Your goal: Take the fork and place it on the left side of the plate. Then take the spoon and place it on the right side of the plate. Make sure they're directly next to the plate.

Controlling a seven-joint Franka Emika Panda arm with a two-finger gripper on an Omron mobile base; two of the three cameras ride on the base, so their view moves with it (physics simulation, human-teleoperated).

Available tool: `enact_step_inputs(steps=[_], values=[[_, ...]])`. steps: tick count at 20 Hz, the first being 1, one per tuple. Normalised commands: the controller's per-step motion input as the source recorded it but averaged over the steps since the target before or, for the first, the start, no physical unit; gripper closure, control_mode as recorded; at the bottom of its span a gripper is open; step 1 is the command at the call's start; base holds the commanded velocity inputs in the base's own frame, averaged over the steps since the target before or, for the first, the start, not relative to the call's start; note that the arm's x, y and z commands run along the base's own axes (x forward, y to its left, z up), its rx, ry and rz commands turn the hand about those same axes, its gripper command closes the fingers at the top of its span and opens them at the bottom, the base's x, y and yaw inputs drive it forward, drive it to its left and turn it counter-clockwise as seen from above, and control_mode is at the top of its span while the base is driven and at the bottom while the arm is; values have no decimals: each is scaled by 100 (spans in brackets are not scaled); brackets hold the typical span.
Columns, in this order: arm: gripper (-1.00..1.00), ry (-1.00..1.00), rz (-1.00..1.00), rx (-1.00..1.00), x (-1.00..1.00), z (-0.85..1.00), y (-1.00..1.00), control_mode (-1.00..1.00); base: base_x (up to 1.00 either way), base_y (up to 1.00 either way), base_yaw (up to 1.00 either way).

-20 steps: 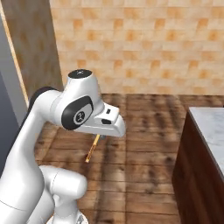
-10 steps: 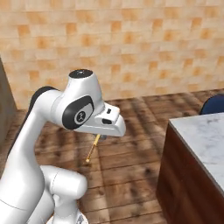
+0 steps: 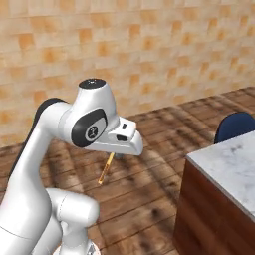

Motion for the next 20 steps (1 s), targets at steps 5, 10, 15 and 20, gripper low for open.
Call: enact_step_inputs(steps=[5,10,15,20], values=[[100,0,0,0,0,0,0,100,100,53,-48],[100,0,0,0,0,0,0,100,99,60,-48],[100,0,0,0,0,0,0,100,97,63,-49],[100,0,0,0,0,0,0,100,97,64,-49]])
